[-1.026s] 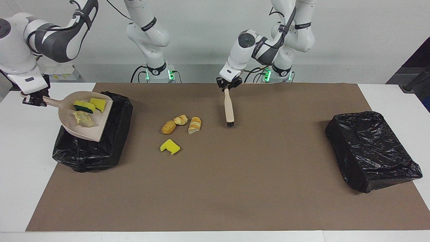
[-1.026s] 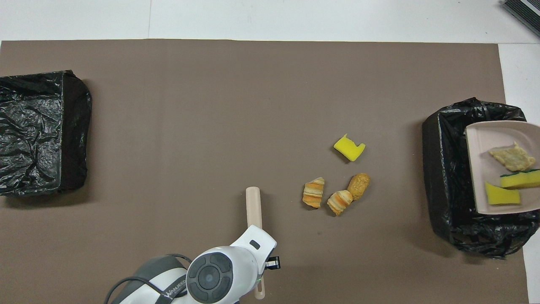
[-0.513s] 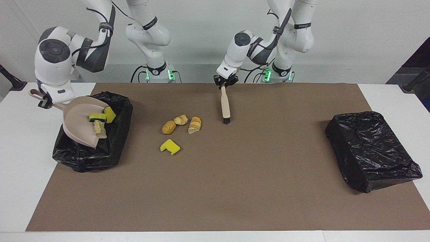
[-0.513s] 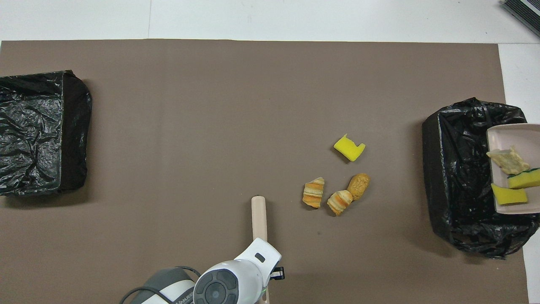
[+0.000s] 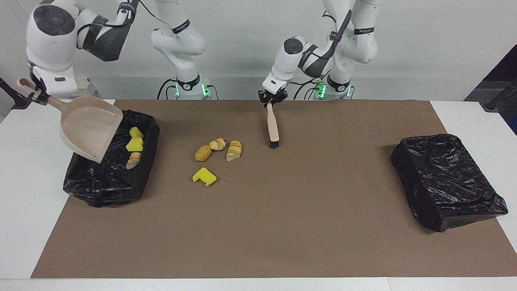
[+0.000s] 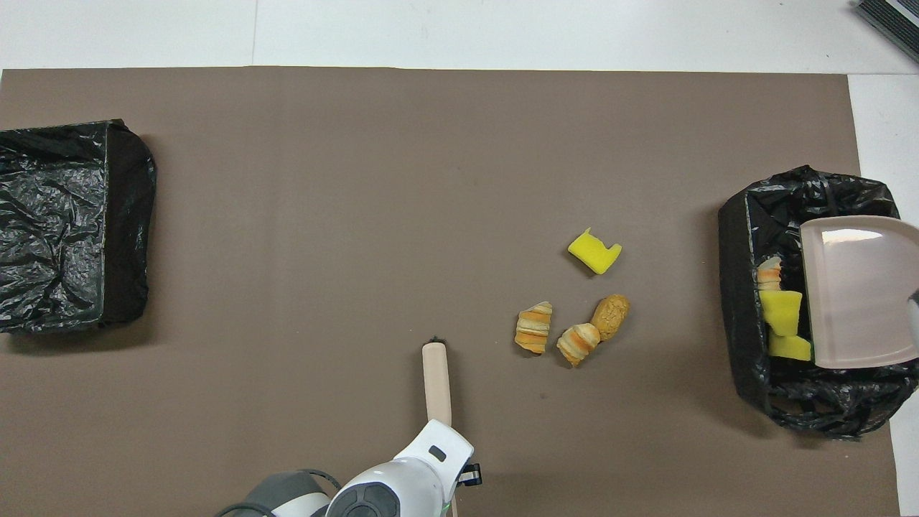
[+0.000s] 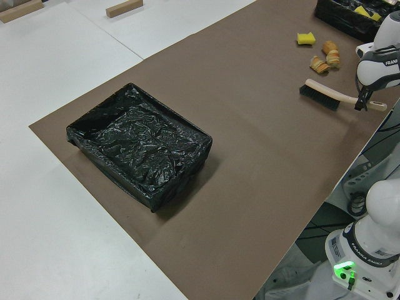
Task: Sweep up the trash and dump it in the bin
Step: 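Tip the dustpan over the trash bag with the right gripper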
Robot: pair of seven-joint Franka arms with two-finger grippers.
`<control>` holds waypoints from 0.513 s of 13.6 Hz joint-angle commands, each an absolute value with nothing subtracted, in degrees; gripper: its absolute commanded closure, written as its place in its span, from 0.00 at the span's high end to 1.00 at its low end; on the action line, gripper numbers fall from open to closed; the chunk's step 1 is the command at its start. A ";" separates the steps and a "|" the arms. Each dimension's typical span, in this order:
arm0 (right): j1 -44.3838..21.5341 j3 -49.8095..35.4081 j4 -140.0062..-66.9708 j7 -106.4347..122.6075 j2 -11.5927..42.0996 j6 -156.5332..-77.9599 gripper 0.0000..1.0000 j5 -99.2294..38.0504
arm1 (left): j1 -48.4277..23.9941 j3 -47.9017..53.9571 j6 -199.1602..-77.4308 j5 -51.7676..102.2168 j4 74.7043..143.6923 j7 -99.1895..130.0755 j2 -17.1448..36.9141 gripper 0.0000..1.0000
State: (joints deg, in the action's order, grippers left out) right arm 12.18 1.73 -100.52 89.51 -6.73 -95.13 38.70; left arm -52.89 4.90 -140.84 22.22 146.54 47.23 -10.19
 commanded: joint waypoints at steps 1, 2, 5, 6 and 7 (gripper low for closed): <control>12.39 0.44 -93.63 84.59 -8.00 -87.30 0.00 30.27 | -53.44 4.04 -141.33 23.03 148.36 47.46 -11.69 0.12; 12.22 -0.60 -92.65 79.59 -8.00 -85.88 0.00 27.28 | -53.35 4.04 -141.24 23.03 148.36 47.37 -11.69 0.12; 12.22 -7.97 -92.90 58.69 -8.52 -85.78 0.00 20.23 | -52.30 4.04 -139.84 23.03 148.36 45.80 -11.69 0.60; 12.22 -10.43 -92.90 52.53 -8.35 -85.96 0.00 18.65 | -51.86 4.04 -139.66 23.03 148.19 45.44 -11.60 0.89; 12.22 -12.11 -93.16 46.90 -7.91 -86.39 0.00 16.72 | -51.77 3.96 -139.22 23.11 147.84 45.44 -11.34 1.00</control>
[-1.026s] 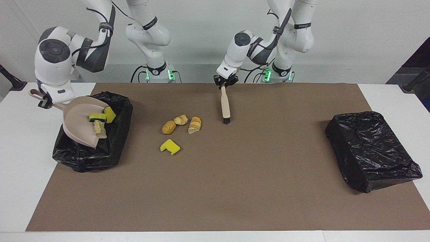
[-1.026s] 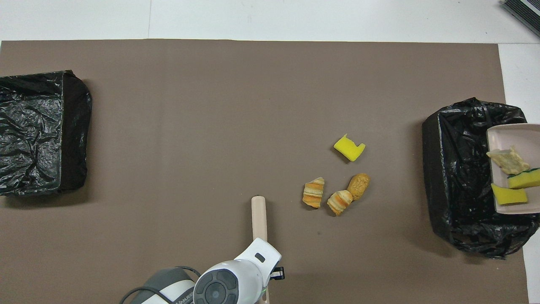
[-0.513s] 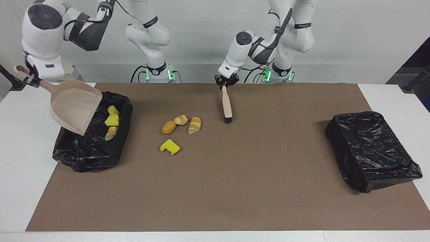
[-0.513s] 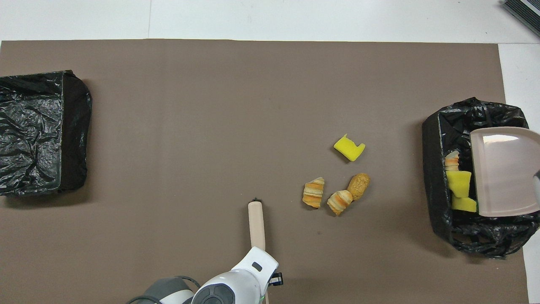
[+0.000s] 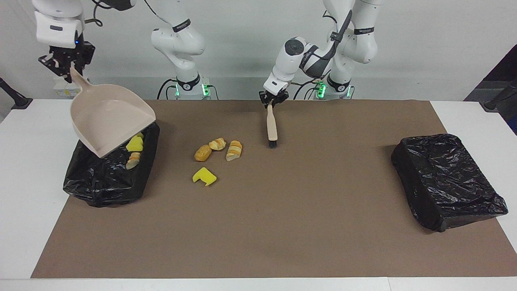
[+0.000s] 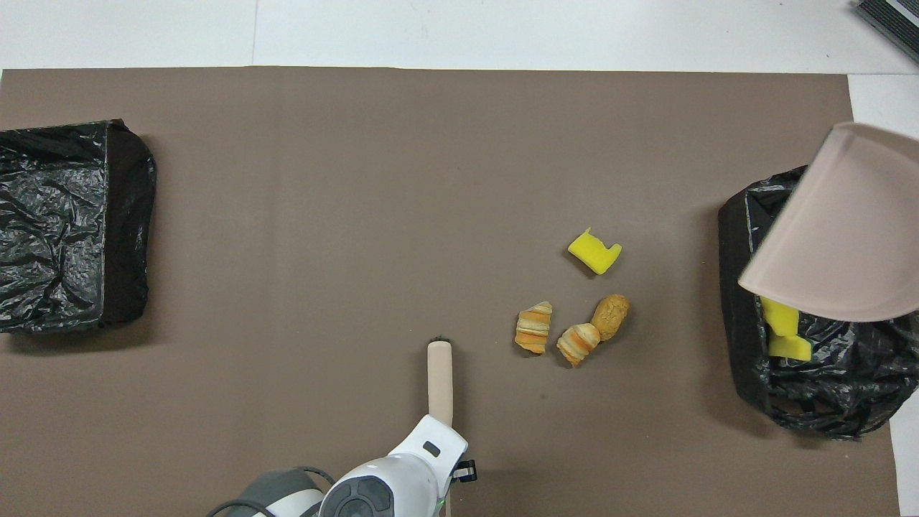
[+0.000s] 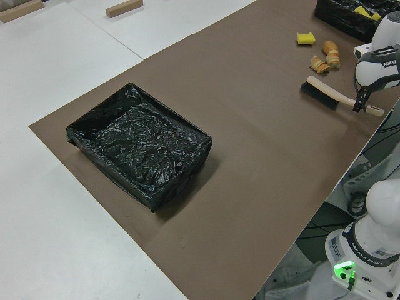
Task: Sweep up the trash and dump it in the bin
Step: 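Tip the dustpan over the trash bag with the right gripper, then bring the dustpan back to the table center with the right gripper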
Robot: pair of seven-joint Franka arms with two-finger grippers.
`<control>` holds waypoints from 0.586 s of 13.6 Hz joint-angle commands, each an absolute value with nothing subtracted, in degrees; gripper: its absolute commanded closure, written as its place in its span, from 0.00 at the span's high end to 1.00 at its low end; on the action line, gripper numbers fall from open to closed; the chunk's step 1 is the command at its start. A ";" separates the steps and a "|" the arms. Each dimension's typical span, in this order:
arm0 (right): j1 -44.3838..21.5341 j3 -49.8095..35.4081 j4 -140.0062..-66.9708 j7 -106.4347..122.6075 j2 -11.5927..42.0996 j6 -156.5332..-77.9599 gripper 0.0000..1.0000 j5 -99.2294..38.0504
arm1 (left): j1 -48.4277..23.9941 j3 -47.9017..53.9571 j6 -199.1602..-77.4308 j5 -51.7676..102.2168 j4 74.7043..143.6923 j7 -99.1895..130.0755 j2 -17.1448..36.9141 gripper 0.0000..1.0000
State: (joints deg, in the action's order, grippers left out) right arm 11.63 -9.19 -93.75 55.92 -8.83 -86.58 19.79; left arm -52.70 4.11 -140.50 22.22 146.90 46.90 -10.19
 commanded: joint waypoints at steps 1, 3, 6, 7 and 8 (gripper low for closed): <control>11.43 -12.82 -93.43 41.63 -6.87 -87.18 0.00 14.26 | -51.07 3.87 -138.00 23.03 146.70 45.27 -10.73 1.00; 8.54 -12.83 -93.52 33.44 -3.80 -90.42 0.00 12.75 | -48.09 3.78 -133.53 23.03 143.02 44.48 -10.11 1.00; 4.23 -12.83 -93.52 21.93 0.86 -94.91 0.00 10.65 | -41.25 3.60 -125.00 22.85 137.48 37.64 -10.11 1.00; 2.74 -12.83 -93.52 17.71 2.36 -96.14 0.00 10.55 | -38.44 3.60 -122.98 22.50 135.98 35.53 -10.11 1.00; 1.51 -12.92 -93.43 14.36 3.50 -97.37 0.00 10.46 | -35.71 3.60 -120.87 21.89 133.97 33.85 -9.85 1.00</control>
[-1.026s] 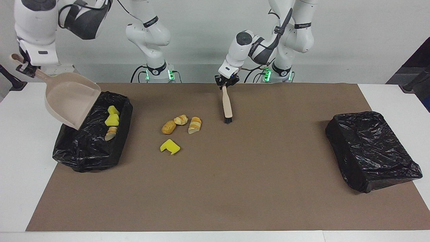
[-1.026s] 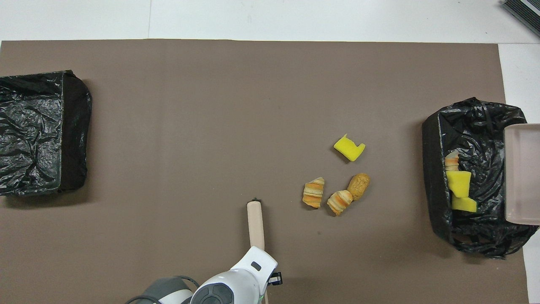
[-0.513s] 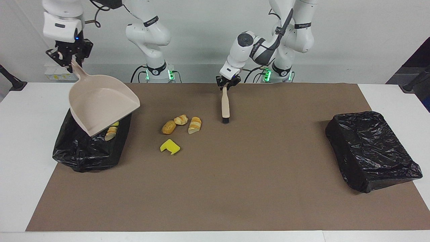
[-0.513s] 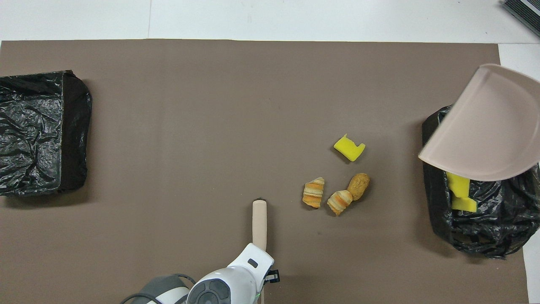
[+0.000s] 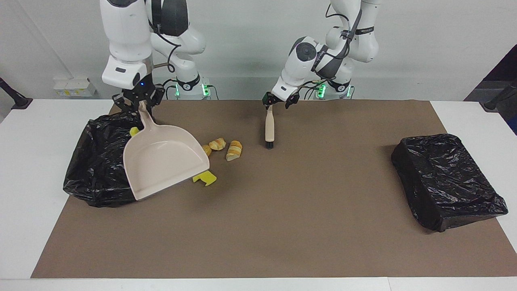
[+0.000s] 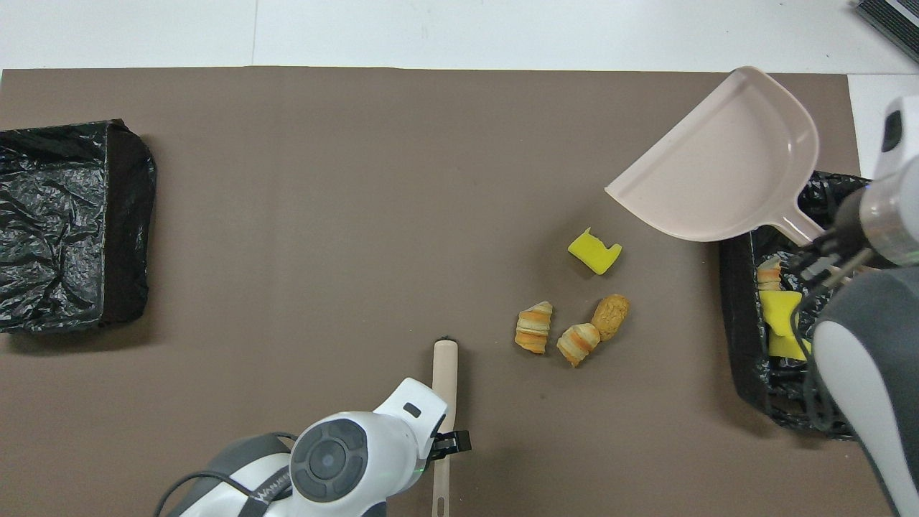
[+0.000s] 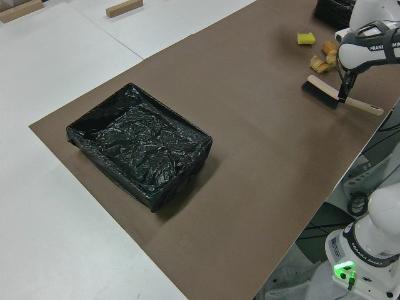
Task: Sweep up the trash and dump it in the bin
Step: 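Bring the dustpan back to the table center with the right gripper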
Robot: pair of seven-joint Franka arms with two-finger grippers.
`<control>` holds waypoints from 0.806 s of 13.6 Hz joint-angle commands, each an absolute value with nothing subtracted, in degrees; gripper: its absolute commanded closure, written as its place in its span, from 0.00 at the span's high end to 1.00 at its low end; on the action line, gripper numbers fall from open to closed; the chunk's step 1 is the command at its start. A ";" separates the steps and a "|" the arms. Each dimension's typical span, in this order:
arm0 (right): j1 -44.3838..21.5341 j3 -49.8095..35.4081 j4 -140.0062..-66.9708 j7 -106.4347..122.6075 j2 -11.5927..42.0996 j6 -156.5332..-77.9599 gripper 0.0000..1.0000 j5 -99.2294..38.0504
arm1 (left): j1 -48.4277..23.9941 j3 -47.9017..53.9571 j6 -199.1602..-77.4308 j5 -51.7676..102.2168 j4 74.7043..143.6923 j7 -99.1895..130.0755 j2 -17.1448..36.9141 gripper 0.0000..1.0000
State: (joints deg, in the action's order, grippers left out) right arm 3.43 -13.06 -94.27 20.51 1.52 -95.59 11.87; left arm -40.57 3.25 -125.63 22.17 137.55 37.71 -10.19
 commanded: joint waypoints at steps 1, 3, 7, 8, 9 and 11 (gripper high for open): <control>0.62 -12.92 -93.17 11.80 4.73 -98.43 0.00 10.11 | -33.33 3.60 -119.63 20.67 132.47 31.23 -9.06 1.00; -1.48 -12.83 -92.99 4.61 6.67 -100.54 0.00 6.87 | -28.42 3.60 -118.22 17.16 128.96 27.26 -6.61 1.00; -9.12 -12.83 -90.11 -13.75 13.69 -104.49 0.00 5.90 | -18.75 3.60 -113.57 12.06 120.78 19.01 -1.94 1.00; -10.27 -12.83 -89.30 -16.76 15.28 -105.72 0.00 3.89 | -16.98 3.60 -112.08 9.69 118.67 17.59 -1.50 1.00; -11.41 -12.83 -88.69 -18.00 16.60 -106.69 0.00 1.87 | -15.14 3.52 -110.15 8.71 116.04 15.66 -0.45 1.00; -14.49 -12.83 -88.33 -23.52 19.58 -111.07 0.00 0.97 | -10.83 3.52 -106.54 7.39 111.46 10.13 1.31 1.00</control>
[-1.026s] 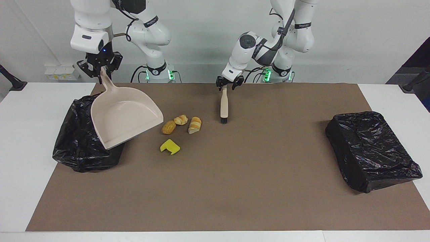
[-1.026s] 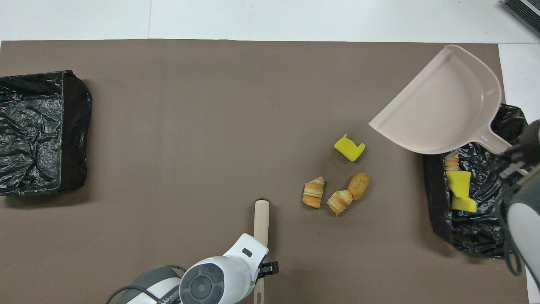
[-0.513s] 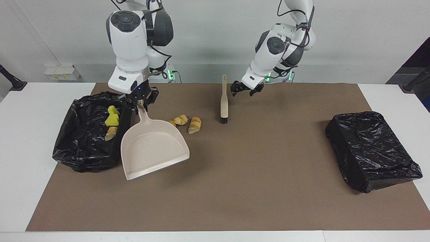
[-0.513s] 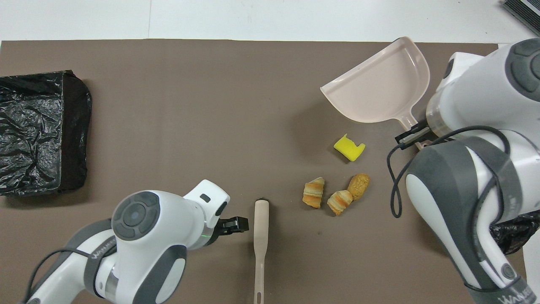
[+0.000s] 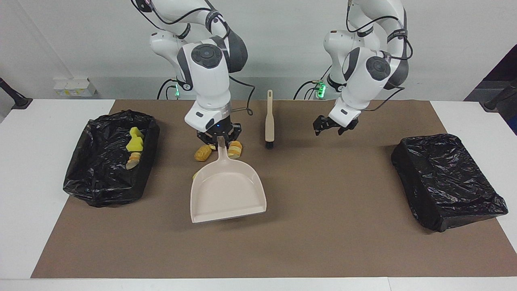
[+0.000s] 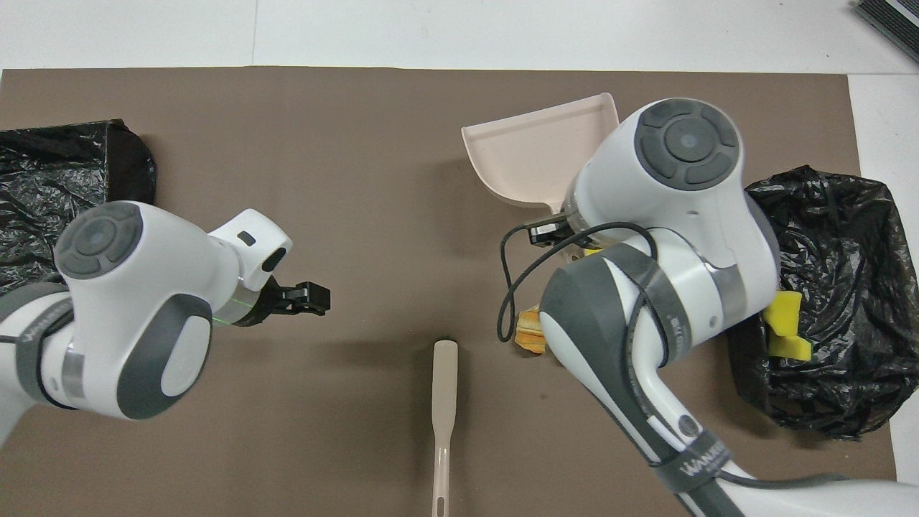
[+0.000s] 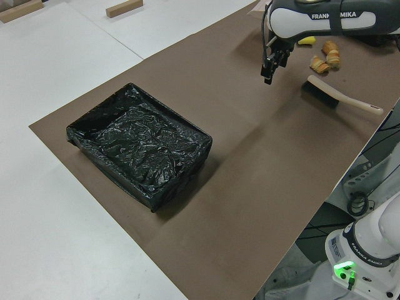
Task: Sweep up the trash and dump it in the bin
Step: 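Bring the dustpan back to the table center with the right gripper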
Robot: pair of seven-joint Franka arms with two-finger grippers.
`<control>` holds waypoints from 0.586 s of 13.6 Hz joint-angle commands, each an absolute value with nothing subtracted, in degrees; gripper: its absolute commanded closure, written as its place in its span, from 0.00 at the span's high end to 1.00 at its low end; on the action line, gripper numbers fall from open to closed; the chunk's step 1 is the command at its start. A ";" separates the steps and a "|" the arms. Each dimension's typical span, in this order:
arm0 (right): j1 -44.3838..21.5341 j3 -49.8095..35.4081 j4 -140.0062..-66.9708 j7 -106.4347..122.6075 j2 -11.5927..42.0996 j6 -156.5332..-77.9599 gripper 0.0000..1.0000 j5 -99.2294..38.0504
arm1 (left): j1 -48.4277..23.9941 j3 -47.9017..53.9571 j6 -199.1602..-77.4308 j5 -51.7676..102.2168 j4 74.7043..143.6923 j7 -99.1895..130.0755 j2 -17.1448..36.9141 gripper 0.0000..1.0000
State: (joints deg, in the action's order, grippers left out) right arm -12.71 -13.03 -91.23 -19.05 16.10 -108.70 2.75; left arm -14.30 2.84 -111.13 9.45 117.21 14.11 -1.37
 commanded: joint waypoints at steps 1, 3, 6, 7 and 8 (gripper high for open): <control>-16.07 -12.83 -87.63 -26.43 21.34 -112.92 0.00 0.97 | -8.90 3.52 -105.48 6.60 109.79 7.93 1.49 1.00; -18.62 -12.92 -86.40 -30.22 24.24 -115.39 0.00 0.79 | -6.34 3.52 -102.24 4.67 106.45 5.02 1.41 1.00; -23.01 -12.83 -86.40 -38.56 28.99 -120.66 0.00 -0.61 | -2.30 3.34 -94.16 3.34 100.13 -1.65 0.88 1.00; -24.07 -12.75 -86.48 -39.19 29.70 -121.02 0.00 -0.53 | -1.15 3.43 -92.13 2.82 98.54 -2.37 0.53 1.00; -24.08 -12.83 -86.48 -39.29 29.79 -121.03 0.00 -0.70 | -1.06 3.34 -90.46 2.64 97.22 -2.63 0.35 1.00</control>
